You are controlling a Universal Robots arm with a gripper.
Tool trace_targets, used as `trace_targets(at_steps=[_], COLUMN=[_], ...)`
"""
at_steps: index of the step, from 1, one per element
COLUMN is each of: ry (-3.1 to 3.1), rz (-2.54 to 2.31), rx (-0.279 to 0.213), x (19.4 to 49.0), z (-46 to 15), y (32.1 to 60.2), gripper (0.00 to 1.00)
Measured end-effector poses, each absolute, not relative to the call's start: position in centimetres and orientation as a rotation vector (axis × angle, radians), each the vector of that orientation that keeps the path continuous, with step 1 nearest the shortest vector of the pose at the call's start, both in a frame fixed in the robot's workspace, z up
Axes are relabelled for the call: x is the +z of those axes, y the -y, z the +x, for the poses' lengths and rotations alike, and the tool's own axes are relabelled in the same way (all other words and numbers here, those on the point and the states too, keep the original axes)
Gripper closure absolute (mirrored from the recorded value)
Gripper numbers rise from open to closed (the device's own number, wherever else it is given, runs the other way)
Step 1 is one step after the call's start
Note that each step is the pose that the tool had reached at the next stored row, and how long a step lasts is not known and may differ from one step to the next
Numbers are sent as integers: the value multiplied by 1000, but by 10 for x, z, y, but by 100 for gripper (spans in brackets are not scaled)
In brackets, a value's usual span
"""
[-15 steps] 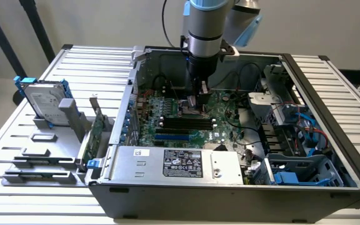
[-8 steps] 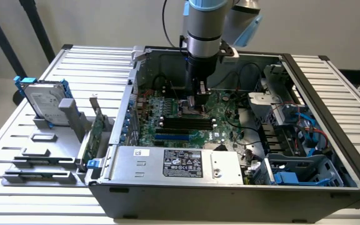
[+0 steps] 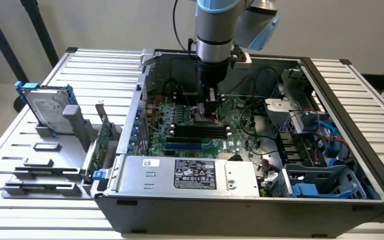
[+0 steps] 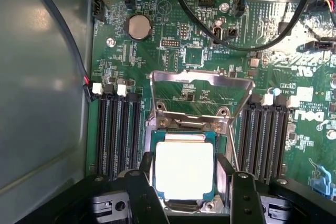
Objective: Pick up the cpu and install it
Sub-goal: 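Place the cpu into insertion slot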
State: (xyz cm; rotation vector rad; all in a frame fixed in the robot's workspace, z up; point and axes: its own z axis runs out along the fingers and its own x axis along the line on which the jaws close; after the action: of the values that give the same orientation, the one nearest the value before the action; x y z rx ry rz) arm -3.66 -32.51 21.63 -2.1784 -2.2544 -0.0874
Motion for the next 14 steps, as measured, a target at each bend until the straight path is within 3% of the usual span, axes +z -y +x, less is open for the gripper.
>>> trace_targets(at_steps=[14], ry=[2186], rz=[-2246], rx=[-84], x=[211], z=[-47], y=[325], gripper=[45])
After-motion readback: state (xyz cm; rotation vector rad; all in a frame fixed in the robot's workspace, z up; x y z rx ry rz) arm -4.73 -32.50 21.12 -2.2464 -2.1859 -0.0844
